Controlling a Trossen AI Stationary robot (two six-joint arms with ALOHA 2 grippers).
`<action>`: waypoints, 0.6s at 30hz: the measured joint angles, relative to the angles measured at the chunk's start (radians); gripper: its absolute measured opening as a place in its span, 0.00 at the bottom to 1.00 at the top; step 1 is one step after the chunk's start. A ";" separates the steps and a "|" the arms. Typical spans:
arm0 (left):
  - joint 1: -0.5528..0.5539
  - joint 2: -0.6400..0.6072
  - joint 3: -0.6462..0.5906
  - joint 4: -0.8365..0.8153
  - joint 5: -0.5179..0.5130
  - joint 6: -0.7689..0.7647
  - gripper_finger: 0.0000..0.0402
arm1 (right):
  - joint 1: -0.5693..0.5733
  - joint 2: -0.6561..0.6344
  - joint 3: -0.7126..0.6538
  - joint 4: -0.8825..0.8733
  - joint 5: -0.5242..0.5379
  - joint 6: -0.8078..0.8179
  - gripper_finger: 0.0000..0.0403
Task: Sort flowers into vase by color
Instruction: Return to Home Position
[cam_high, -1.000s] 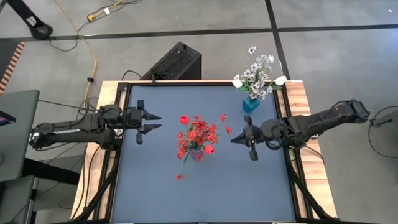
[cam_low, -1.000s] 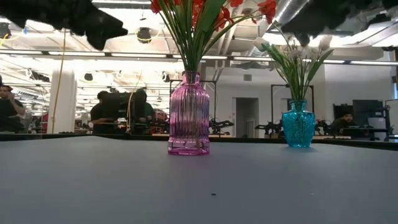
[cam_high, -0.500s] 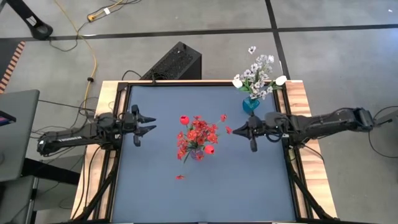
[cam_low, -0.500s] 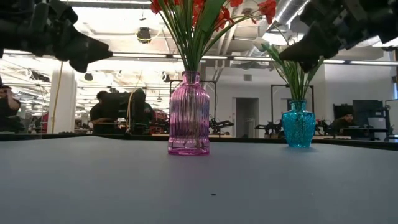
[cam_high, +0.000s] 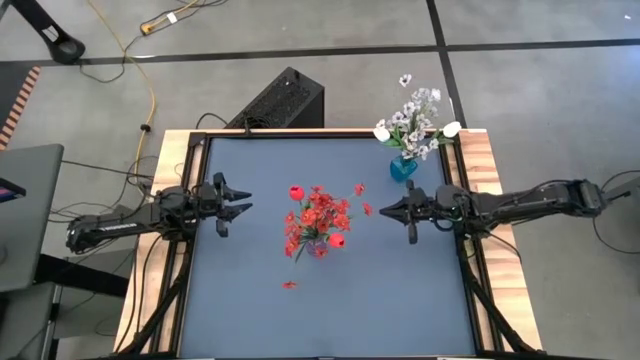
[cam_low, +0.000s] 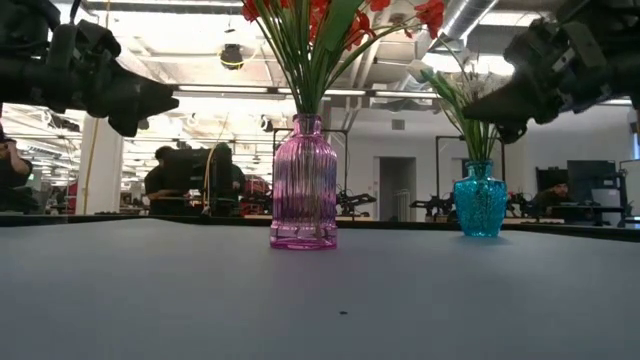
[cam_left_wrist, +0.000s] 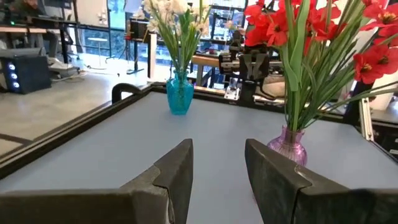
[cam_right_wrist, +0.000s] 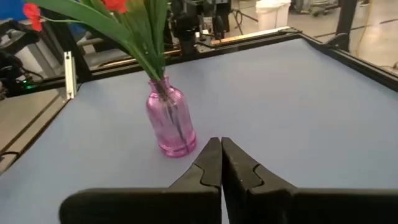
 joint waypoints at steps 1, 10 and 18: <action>0.000 0.000 0.000 -0.001 0.000 -0.003 0.34 | -0.004 -0.007 -0.013 0.011 0.000 0.000 0.06; 0.000 0.000 -0.001 -0.013 0.030 -0.032 0.34 | -0.039 -0.166 -0.079 -0.108 -0.001 0.014 0.06; 0.000 0.000 -0.002 -0.003 0.029 0.008 0.34 | -0.085 -0.317 -0.152 -0.155 0.001 0.050 0.06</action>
